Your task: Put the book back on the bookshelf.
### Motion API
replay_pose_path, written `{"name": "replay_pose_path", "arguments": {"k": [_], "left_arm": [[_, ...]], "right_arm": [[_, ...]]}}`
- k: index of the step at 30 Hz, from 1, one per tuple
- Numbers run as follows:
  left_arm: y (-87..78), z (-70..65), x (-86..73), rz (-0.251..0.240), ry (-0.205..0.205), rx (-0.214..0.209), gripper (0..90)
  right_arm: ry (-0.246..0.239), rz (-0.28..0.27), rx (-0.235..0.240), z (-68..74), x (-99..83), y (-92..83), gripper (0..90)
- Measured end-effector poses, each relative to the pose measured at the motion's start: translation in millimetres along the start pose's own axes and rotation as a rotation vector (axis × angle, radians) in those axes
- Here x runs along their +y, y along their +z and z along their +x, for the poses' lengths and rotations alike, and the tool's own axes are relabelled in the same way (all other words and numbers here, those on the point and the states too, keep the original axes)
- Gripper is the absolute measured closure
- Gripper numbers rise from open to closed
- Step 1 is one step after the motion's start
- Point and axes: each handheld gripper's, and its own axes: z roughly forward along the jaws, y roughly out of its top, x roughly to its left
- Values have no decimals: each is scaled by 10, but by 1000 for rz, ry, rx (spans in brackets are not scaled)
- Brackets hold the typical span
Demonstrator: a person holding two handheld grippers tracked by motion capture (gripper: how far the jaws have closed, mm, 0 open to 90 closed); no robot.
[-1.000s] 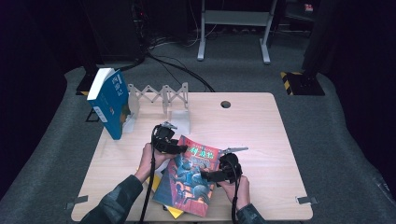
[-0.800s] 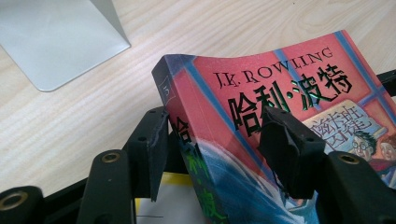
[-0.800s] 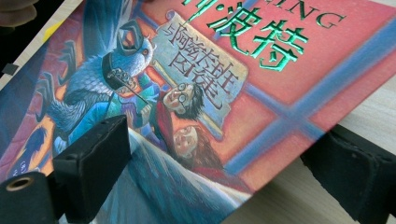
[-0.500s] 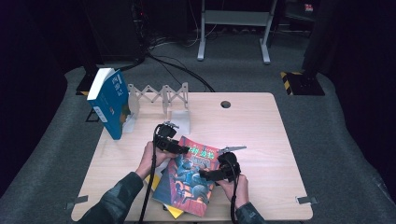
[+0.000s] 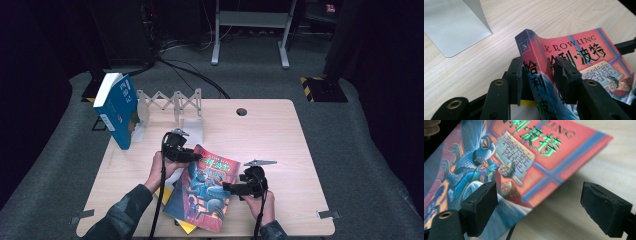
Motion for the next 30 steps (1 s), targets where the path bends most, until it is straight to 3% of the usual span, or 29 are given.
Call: {"name": "replay_pose_path", "arguments": {"k": [1, 4, 8, 9, 14, 17, 23, 29, 30], "left_arm": [[-11, 8, 2, -1, 5, -6, 610], [-41, -7, -3, -13, -9, -1, 614], [-102, -24, 9, -13, 3, 1, 618], [-117, -14, 9, -2, 9, 1, 615], [-115, 89, -31, -5, -68, -86, 612], [-53, 105, -50, 9, -93, -126, 609], [17, 74, -30, 45, -67, -135, 612], [-64, 16, -52, -17, -70, -134, 668], [-79, 11, -54, -23, -71, -142, 673]], "right_arm": [[27, 0, 19, -21, -12, 3, 137], [47, 1, 39, -27, -7, 32, 141], [28, 8, 54, 54, 51, 109, 188], [25, 12, 35, 87, 73, 125, 189], [23, 11, 31, 107, 105, 168, 200], [36, 7, 49, 84, 102, 191, 200], [24, 8, 45, 88, 105, 189, 203], [-8, -5, 35, 84, 104, 140, 202], [0, -15, 14, 76, 92, 110, 191]]}}
